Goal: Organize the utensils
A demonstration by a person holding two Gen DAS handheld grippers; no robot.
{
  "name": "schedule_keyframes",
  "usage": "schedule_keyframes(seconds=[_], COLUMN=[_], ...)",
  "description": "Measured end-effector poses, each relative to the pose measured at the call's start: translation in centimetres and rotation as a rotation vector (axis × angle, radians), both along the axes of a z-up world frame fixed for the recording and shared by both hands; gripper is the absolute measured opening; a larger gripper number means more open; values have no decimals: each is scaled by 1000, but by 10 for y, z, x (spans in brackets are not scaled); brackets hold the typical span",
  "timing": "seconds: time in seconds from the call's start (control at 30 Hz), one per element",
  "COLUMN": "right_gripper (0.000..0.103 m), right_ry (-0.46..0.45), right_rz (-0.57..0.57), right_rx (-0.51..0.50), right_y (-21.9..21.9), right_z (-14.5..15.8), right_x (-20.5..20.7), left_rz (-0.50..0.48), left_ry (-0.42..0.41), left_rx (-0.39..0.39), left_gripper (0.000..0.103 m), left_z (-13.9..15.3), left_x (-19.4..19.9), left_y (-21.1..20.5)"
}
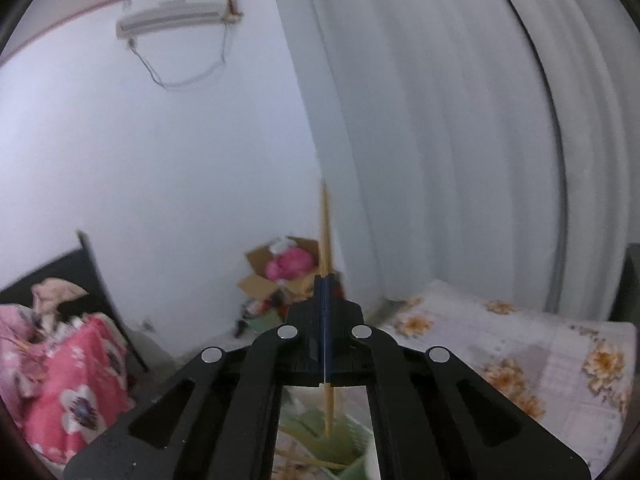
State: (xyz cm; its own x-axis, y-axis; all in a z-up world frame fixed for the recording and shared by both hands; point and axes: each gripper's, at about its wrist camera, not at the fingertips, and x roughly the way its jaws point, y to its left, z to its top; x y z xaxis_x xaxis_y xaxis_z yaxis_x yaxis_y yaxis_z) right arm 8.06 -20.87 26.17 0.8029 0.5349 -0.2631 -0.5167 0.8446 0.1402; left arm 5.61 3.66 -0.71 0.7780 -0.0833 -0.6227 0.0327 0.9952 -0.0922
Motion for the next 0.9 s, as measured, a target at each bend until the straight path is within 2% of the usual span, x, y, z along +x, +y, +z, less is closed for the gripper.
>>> schedule_keyframes(seconds=[0.17, 0.27, 0.43, 0.57, 0.67, 0.83, 0.9], right_gripper=[0, 0, 3, 9, 15, 16, 16], right_ry=[90, 129, 165, 197, 279, 512, 578], right_rz=[-22, -38, -16, 58, 121, 117, 105], right_rx=[-40, -50, -21, -64, -130, -300, -361], right_y=[7, 3, -6, 4, 20, 52, 62], right_z=[-38, -50, -54, -65, -94, -175, -203], right_x=[15, 13, -8, -36, -52, -51, -50], left_rz=[11, 15, 28, 45, 60, 102, 121], left_ry=[42, 50, 66, 95, 116, 188, 183], left_rx=[-1, -1, 30, 72, 135, 193, 183], left_gripper=[97, 97, 97, 97, 97, 97, 97], left_z=[-13, -17, -22, -28, -34, -46, -48], left_x=[5, 5, 8, 11, 13, 20, 18], left_y=[-4, -3, -3, -5, -10, -14, -13])
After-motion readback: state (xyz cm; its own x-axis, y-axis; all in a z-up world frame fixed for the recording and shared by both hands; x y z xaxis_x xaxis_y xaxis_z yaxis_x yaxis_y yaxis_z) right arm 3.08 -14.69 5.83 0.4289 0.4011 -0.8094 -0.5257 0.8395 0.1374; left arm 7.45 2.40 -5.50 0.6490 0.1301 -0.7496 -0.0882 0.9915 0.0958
